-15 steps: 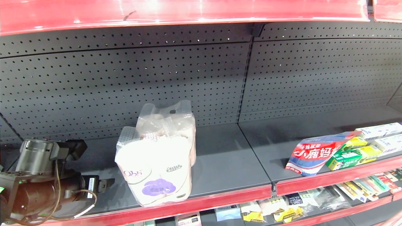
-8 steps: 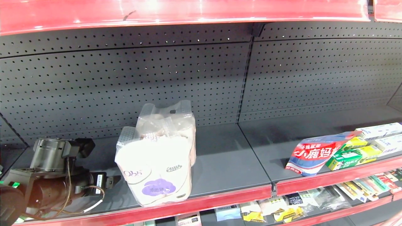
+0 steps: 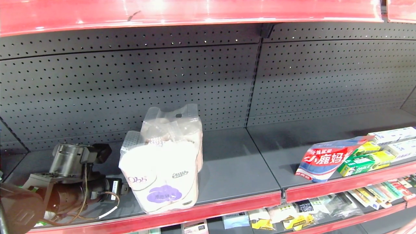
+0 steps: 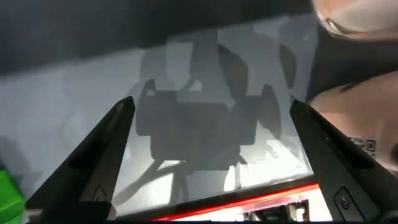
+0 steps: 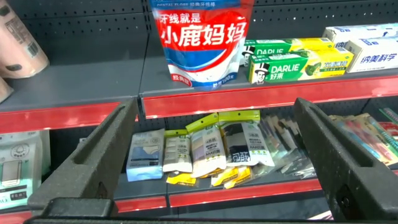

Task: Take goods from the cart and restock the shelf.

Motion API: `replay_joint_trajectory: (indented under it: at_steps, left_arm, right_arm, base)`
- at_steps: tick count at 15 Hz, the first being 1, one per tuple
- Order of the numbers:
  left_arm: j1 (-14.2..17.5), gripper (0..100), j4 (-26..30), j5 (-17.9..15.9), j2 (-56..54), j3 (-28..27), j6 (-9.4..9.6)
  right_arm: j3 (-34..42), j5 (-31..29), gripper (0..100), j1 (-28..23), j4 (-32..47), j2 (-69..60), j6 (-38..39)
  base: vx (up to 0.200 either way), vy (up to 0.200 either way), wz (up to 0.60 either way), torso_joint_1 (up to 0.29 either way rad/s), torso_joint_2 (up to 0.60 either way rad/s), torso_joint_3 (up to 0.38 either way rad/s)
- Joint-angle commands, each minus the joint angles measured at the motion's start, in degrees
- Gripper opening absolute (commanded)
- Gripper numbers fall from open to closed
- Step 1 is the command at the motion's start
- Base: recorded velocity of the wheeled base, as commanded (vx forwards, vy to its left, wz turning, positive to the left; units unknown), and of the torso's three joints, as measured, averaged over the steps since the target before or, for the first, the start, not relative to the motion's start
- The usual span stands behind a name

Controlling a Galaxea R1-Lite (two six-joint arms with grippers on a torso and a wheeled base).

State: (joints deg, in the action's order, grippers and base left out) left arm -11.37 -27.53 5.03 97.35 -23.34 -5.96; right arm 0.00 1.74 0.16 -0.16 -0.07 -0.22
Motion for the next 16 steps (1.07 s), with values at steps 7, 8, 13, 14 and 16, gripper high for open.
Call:
replay_joint_trajectory:
  at_steps: [7, 8, 13, 14, 16]
  left_arm:
    - [-2.07, 100, -0.33, 0.06, 1.79, -1.53, -0.02]
    - [-2.34, 100, -0.33, 0.06, 1.79, -1.62, -0.02]
    - [-3.22, 100, -0.33, 0.06, 1.7, -1.53, -0.02]
    - [-3.3, 100, -0.33, 0.06, 1.7, -1.53, -0.02]
    - [-3.3, 100, -0.33, 0.06, 1.7, -1.53, 0.07]
  right_arm:
    - [0.0, 0.01, 100, 0.02, -0.02, 0.07, -0.04]
    - [0.0, 0.01, 100, 0.02, 0.07, 0.07, -0.04]
    - [0.0, 0.01, 100, 0.02, -0.02, 0.07, -0.04]
    - [0.0, 0.01, 100, 0.02, -0.02, 0.07, -0.04]
    - [0.0, 0.01, 100, 0.02, -0.02, 0.07, -0.04]
  base:
    - [0.0, 0.0, 0.0, 0.0, 0.0, 0.0]
    - [0.0, 0.0, 0.0, 0.0, 0.0, 0.0]
    - [0.0, 0.0, 0.0, 0.0, 0.0, 0.0]
    - [0.0, 0.0, 0.0, 0.0, 0.0, 0.0]
    - [0.0, 0.0, 0.0, 0.0, 0.0, 0.0]
